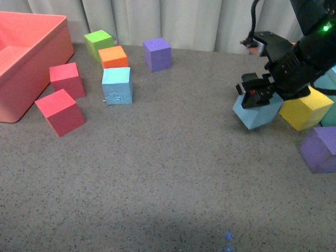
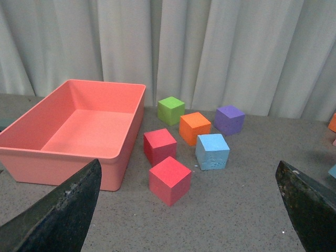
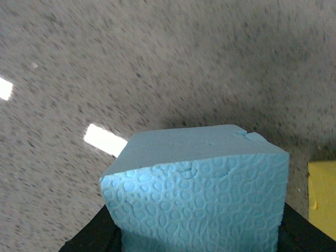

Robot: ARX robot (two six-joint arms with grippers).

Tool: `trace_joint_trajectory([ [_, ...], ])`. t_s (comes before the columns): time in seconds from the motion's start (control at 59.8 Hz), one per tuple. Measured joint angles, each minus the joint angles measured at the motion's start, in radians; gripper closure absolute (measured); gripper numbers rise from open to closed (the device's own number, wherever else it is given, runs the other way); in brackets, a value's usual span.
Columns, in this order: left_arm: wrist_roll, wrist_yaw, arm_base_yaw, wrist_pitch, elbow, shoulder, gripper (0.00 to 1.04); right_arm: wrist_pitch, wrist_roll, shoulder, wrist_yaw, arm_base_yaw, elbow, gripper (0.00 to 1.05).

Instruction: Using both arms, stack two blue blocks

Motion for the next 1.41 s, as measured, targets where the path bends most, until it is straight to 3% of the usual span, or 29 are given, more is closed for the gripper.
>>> trace_joint_trajectory([
  [0.485,0.0,0.0,0.0,0.0,0.0,0.0,0.07,-0.042,0.13,0.128,0.01,0.148,0.206,0.58],
  [0.87,0.0,0.0,0.0,0.0,0.0,0.0,0.07,-0.104,0.329,0.239,0.103,0.18,0.366,0.58],
  [1.405,0.0,0.0,0.0,0.0,0.0,0.0,0.07,-0.224,0.491,0.34,0.132,0.212,0.545,0.58],
])
